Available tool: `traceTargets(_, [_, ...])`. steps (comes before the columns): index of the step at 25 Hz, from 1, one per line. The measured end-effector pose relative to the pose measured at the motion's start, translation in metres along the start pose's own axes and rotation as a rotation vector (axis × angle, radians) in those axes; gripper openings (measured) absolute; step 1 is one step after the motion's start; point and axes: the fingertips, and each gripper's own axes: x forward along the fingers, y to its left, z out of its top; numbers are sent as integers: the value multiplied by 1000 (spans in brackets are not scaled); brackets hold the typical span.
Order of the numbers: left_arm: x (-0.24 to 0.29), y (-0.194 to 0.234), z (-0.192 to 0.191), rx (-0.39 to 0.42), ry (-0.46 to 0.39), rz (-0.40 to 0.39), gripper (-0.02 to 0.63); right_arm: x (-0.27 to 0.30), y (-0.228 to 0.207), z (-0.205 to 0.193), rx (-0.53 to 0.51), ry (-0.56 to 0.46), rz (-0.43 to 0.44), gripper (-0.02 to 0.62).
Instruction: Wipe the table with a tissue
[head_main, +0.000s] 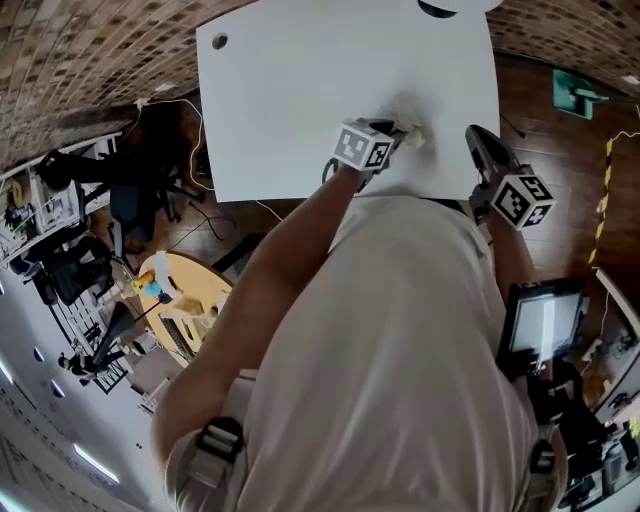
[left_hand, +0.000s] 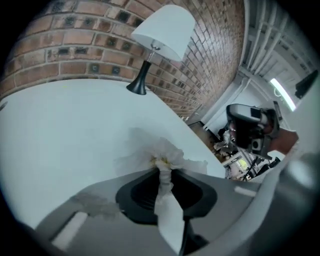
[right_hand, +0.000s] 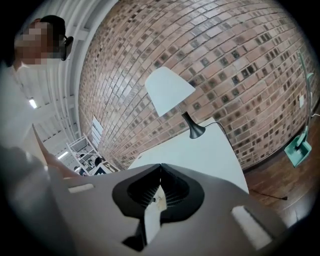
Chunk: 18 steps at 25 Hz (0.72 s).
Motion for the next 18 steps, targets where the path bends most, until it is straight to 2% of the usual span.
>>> traceTargets(3, [-9,-24,-6,6,-71,-39,74,0,-1,-7,-11,29,36,8])
traceTargets(8, [-26,-24,-21,1,-131,58,74,1,-10,-23,-24,94,83,8])
traceTargets(13, [-64,-8,-41,-48,-205,119,75,16,24,-34,-73,122,154,8])
traceTargets(18, [-90,-10,-72,-39,-242,79,75,22,59,-50,-113,122,151,8])
